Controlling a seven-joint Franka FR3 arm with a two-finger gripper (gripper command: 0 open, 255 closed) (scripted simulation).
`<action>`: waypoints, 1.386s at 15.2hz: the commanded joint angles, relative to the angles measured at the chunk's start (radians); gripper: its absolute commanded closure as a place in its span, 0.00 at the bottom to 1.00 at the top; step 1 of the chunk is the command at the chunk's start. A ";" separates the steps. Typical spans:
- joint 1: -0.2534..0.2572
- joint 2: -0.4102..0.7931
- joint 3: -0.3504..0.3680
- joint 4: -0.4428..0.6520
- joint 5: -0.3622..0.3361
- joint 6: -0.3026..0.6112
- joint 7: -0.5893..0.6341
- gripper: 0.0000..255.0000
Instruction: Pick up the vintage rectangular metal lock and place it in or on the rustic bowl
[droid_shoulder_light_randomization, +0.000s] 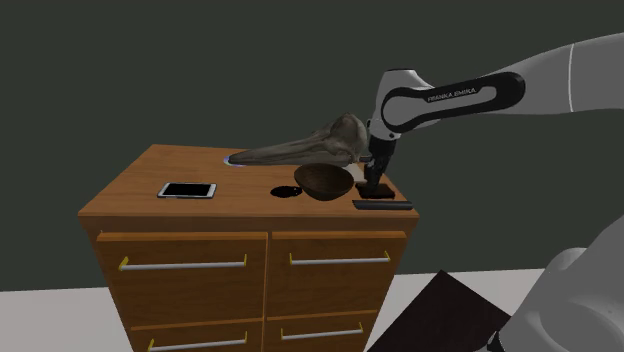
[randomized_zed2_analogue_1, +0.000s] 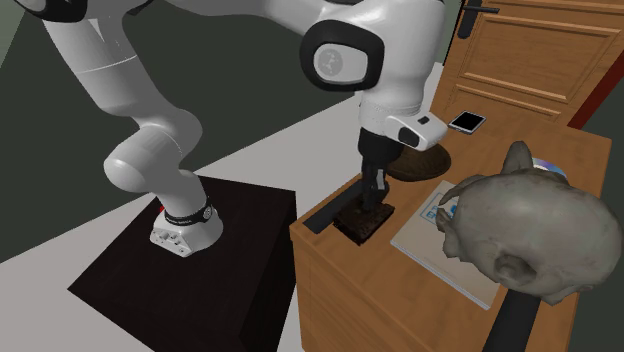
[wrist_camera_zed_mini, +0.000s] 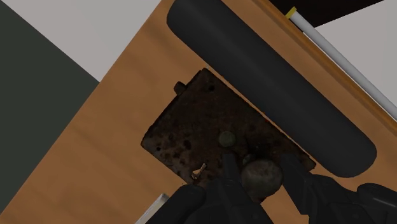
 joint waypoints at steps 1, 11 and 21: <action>0.000 -0.006 0.000 0.014 0.000 -0.020 0.000 1.00; 0.001 -0.026 0.002 0.128 0.001 -0.154 -0.003 1.00; 0.001 -0.025 0.002 0.263 0.002 -0.289 -0.007 1.00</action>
